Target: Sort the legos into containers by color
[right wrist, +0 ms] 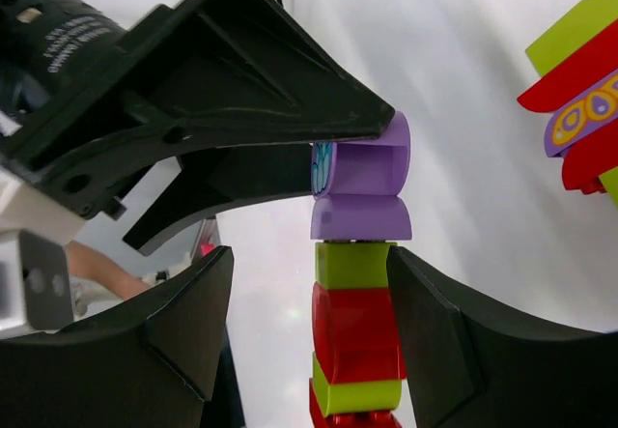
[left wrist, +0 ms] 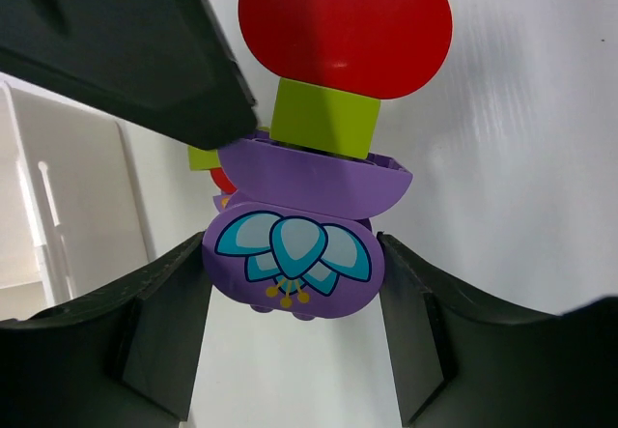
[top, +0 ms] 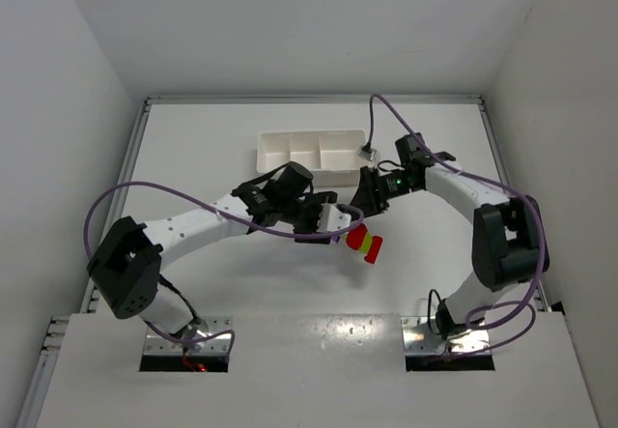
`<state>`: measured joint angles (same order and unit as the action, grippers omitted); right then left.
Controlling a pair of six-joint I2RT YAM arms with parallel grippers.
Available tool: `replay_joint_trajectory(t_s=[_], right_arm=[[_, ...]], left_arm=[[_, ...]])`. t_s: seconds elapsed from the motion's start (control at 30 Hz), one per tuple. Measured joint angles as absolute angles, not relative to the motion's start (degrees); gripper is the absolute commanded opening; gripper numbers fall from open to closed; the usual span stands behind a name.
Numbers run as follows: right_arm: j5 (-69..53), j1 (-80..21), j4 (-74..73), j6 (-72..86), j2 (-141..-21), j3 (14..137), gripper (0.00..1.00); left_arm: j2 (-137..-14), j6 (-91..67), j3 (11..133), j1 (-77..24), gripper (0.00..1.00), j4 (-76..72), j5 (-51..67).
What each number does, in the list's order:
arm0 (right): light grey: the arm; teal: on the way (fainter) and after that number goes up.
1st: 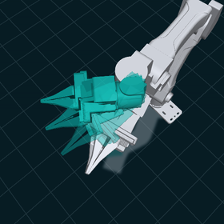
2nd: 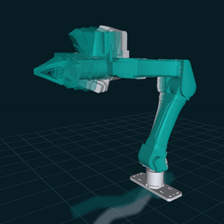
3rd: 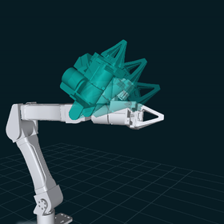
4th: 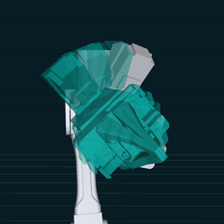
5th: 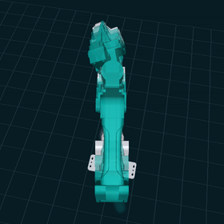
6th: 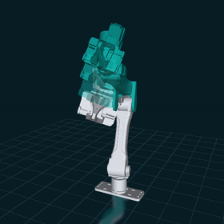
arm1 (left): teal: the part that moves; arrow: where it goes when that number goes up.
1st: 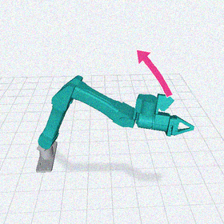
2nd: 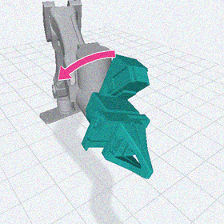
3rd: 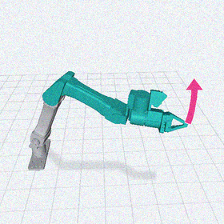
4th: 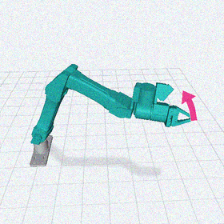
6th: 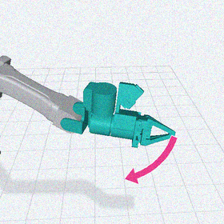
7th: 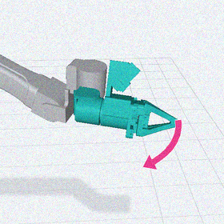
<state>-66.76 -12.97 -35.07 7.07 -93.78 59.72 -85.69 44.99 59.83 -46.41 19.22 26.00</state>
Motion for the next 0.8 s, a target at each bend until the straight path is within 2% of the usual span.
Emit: replay_joint_trajectory(t_s=[0.2,0.37,0.5,0.63,0.67,0.8], right_arm=[[-66.67,-14.44,-35.33,7.05,-96.86,60.71,0.65],[-66.57,-14.87,-35.68,7.01,-98.21,61.98,0.53],[-66.41,-15.16,-35.62,6.9,-98.78,62.22,0.5],[-65.95,-15.53,-35.44,6.74,-99.55,62.3,0.4],[-65.58,-15.59,-35.38,6.63,-99.61,62.3,0.4],[-65.23,-15.99,-35.0,6.68,-99.81,62.3,0.6]], left_arm=[[-84.88,44.97,59.4,-46.41,0.13,18.35,25.34],[-84.2,44.93,59.09,-46.41,0.13,17.89,25.06],[-83.99,44.69,58.78,-46.41,0.13,17.45,24.8],[-83.88,44.4,58.54,-46.44,0.13,17.47,24.6],[-83.88,44.34,58.48,-46.41,0.13,17.47,24.58],[-83.88,44.31,58.19,-46.41,0.13,17.06,24.6]])
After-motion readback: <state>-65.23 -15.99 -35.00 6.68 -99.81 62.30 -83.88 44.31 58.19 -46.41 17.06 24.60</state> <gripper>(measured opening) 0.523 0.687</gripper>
